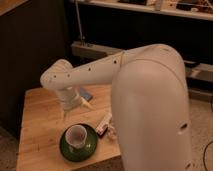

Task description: Move the arm in a circular motion

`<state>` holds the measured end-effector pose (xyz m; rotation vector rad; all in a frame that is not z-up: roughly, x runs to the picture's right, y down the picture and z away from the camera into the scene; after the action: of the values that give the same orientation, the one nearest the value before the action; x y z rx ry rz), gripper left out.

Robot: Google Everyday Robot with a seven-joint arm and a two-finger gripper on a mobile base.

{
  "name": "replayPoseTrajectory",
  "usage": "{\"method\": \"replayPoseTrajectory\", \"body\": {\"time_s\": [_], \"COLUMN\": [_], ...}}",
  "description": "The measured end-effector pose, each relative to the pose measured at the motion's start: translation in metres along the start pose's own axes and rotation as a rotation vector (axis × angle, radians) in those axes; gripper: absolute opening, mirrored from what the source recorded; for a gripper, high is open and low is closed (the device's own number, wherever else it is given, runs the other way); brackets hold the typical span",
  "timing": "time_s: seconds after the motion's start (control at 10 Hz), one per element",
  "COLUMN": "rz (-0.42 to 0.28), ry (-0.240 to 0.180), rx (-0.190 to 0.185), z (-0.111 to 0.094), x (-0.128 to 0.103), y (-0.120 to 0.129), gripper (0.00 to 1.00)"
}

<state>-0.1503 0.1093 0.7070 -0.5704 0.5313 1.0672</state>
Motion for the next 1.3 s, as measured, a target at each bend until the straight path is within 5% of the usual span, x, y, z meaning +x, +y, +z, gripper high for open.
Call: {"method": "replayPoseTrajectory", "body": {"time_s": [0.5,0.8,1.0,1.3], "rz": [-0.115,-0.037,0.045,0.167], "ry": [-0.113,-0.15,-0.169,-0.181], "rx": [0.045,0.019,-0.024,-0.061], "z": [-0.097,-0.107,-0.096,-0.079], "x": [-0.09,-0.124,-0.118,-0.073], "y": [-0.064,-0.14,-0.189,-0.247], "gripper": [0.8,0.8,0.8,0.8]}}
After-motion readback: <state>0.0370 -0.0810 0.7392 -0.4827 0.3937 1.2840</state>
